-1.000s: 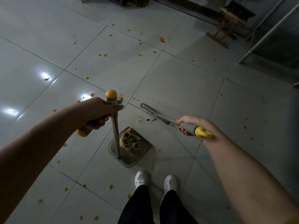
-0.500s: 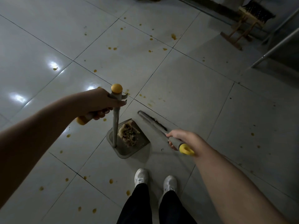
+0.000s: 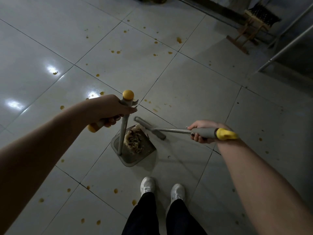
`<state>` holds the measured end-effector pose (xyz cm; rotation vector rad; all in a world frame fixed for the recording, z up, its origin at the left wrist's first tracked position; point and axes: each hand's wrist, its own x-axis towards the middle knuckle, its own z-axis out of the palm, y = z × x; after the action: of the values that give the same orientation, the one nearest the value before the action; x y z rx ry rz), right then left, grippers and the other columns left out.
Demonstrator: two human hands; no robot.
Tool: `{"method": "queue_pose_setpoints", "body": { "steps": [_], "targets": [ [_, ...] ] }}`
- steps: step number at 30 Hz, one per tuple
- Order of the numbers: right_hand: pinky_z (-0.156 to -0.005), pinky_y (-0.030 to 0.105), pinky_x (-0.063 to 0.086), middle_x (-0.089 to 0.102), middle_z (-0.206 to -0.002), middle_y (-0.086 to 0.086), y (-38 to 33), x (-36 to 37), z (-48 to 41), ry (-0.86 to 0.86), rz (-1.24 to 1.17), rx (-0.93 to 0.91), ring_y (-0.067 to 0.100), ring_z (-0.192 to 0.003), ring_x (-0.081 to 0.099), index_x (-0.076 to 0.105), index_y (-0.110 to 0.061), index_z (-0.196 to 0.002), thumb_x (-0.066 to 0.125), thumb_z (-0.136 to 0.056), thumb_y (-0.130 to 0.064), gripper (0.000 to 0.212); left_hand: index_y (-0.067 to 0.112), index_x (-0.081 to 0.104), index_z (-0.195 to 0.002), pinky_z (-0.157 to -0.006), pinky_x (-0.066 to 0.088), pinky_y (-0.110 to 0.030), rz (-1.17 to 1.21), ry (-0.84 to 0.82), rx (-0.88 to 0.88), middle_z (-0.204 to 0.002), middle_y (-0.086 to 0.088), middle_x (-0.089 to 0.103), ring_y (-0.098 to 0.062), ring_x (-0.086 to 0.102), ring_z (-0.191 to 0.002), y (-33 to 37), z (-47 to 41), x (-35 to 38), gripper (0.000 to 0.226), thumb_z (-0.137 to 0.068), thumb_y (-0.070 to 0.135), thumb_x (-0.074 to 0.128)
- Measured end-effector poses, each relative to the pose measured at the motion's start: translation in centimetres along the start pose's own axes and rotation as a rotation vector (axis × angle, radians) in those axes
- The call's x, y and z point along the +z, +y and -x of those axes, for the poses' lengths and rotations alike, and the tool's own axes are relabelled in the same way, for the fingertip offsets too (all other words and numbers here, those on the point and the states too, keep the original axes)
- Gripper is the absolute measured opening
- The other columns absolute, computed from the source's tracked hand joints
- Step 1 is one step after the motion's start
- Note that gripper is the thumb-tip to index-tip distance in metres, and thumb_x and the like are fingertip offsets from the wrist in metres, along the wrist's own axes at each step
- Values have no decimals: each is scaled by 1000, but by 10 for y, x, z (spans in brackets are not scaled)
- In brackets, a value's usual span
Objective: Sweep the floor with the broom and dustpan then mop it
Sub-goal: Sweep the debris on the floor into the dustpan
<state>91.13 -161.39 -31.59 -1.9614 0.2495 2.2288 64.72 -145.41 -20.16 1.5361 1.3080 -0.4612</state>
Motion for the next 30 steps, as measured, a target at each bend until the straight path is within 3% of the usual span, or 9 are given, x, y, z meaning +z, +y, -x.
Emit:
{"method": "queue_pose_setpoints", "body": {
  "steps": [4,8,12,17,22,30],
  "targets": [
    [-29,10,36,49,-37,3,3,14,-28,142,70,-111,10,-24,45,42,-7,-70,37,-100,-27,36,6,58,-78,-32,36,-16,0,7,3,-36,4,45,-6,39,-28,-5,-1,-2,35,-82,40,64],
    [-31,11,38,52,-55,8,12,46,-54,237,160,-223,10,-25,47,43,-9,-87,38,-99,-17,16,7,58,-74,-32,36,-16,4,21,-5,-33,5,45,-6,39,-27,-9,-4,-5,37,-81,42,64],
    [-30,10,37,50,-37,3,9,57,-46,85,211,-58,10,-23,44,42,-9,-74,37,-99,-23,29,6,61,-80,-34,37,-17,4,6,15,-41,2,47,-7,40,-31,-8,-5,-4,38,-81,43,64],
    [-26,11,33,46,-42,1,-1,16,-4,-22,200,118,7,-25,44,51,-5,-54,39,-98,-34,55,3,63,-88,-34,36,-17,12,-16,28,-47,0,45,-7,40,-31,-13,-2,-3,39,-82,42,64],
    [-26,12,34,48,-44,1,-1,4,21,41,198,76,7,-26,45,43,-10,-73,40,-98,-34,34,5,62,-85,-33,35,-16,30,-12,19,-42,3,45,-5,39,-30,-19,1,-3,36,-82,40,65],
    [-28,10,36,46,-36,2,3,35,-12,134,150,-26,8,-23,43,42,-10,-66,37,-100,-29,39,4,62,-86,-32,35,-15,43,-7,29,-39,4,46,-4,40,-28,-24,2,-3,34,-83,39,64]
  ]
}}
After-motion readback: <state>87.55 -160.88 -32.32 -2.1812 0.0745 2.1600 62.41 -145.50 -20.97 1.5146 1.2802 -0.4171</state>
